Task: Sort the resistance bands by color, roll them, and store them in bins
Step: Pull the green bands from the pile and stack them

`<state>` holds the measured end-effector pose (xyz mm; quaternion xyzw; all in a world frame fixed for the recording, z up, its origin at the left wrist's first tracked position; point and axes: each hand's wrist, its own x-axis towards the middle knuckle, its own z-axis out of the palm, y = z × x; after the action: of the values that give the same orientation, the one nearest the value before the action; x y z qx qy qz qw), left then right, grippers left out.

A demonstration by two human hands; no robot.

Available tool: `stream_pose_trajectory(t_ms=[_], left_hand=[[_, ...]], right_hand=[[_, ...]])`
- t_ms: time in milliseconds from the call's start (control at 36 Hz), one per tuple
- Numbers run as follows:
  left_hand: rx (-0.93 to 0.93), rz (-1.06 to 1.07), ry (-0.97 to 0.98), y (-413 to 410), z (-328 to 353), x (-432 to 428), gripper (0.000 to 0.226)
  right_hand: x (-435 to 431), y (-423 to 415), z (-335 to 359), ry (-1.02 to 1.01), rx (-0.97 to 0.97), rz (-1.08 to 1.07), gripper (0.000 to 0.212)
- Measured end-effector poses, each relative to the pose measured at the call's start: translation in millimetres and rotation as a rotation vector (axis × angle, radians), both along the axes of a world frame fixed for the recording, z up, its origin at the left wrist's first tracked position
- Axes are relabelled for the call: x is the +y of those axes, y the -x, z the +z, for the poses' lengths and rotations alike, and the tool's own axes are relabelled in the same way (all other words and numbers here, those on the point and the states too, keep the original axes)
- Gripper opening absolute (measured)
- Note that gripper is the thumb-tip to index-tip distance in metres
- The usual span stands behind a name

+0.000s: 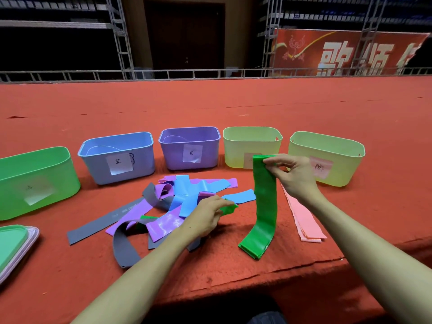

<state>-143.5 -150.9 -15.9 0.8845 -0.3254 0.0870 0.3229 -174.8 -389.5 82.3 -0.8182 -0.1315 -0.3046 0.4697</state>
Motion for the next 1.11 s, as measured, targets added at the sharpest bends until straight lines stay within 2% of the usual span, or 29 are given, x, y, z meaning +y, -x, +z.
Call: stream_pose_trajectory(t_ms=[139,278,417,556,750,917,1111], left_hand=[[-0.008,0.033,0.051,-1,4,2,0.044],[-0.012,0.088,0.204,-6,18,8,0.040],[-0.063,0.161,0.318,-12,56,25,0.046],[-0.080,0.277,0.510,-27,99,51,0.045],[-0.185,0.278,0.723,-43,162,77,0.048],[-0.195,0.247,0.772,-45,192,81,0.049],[-0.098,0.144,0.650,-21,160,61,0.049]], right_hand=[[3,-1,1,0.003,0.012,0.030,0.025],[9,-1,5,0.027,0.017,0.087,0.029],[20,-1,13,0.055,0.000,0.112,0.031],[33,-3,24,-0.003,-0.013,0.146,0.028],[52,-7,40,-0.094,-0.040,0.223,0.029],[64,-9,49,-0.105,-0.058,0.261,0.030],[73,-3,56,-0.058,-0.114,0.350,0.023]])
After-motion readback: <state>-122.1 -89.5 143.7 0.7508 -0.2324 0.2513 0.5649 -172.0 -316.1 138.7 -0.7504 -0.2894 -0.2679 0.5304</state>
